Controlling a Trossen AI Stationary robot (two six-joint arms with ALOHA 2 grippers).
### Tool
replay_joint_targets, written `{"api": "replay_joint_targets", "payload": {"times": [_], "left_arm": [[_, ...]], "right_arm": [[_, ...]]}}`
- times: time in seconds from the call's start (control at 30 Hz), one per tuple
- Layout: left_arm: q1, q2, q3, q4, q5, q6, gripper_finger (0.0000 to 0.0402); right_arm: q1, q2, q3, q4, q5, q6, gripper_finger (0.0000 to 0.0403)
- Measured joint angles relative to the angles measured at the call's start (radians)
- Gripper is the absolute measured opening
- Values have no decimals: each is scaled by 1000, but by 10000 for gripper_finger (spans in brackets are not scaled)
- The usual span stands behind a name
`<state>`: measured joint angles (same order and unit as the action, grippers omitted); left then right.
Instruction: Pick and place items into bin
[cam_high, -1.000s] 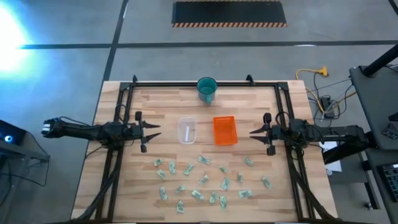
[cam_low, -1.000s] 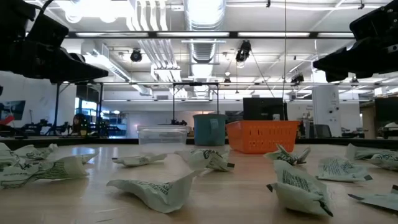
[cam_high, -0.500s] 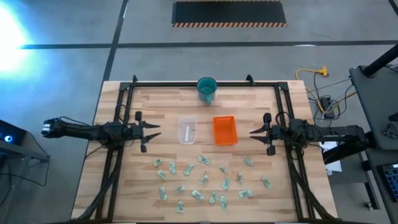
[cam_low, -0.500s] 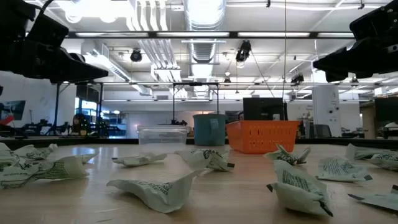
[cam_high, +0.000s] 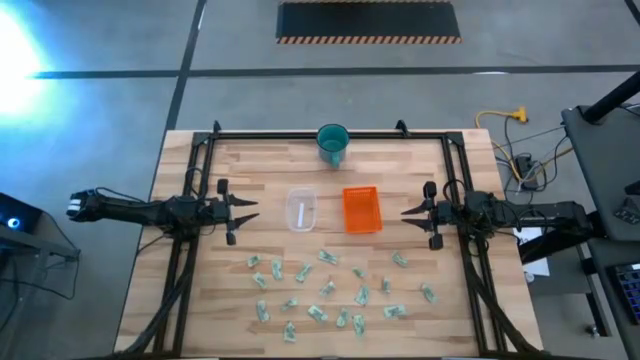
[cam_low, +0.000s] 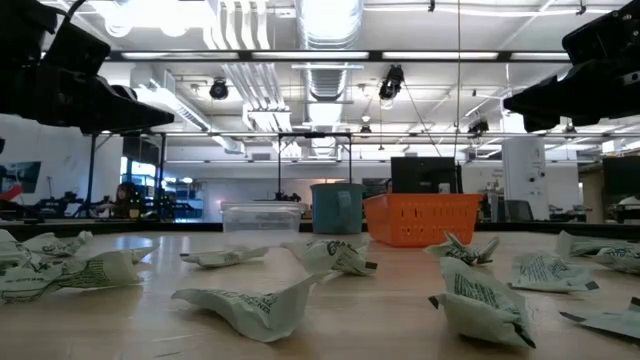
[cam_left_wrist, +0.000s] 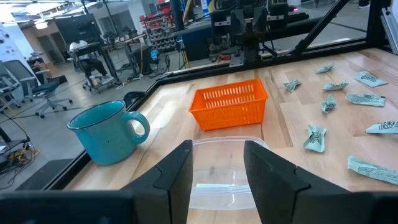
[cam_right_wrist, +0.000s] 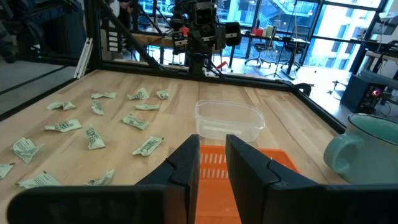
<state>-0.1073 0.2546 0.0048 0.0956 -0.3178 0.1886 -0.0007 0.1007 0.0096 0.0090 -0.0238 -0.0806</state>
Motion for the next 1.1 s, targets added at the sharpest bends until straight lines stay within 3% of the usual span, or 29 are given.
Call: {"api": "replay_joint_targets", "payload": {"times": [0.33,0.73,1.0,1.1], "left_arm": [[0,0,0,0,0,0,128],[0,0,0,2,0,1,128],[0,0,0,122,9,-3,128],[0,0,0,158,11,-79,128]], "right_arm": [[0,0,0,1,0,6,68],[0,0,0,102,-1,324,68],[0,1,0,103,-1,310,68],[0,1,0,118,-1,332,68]]}}
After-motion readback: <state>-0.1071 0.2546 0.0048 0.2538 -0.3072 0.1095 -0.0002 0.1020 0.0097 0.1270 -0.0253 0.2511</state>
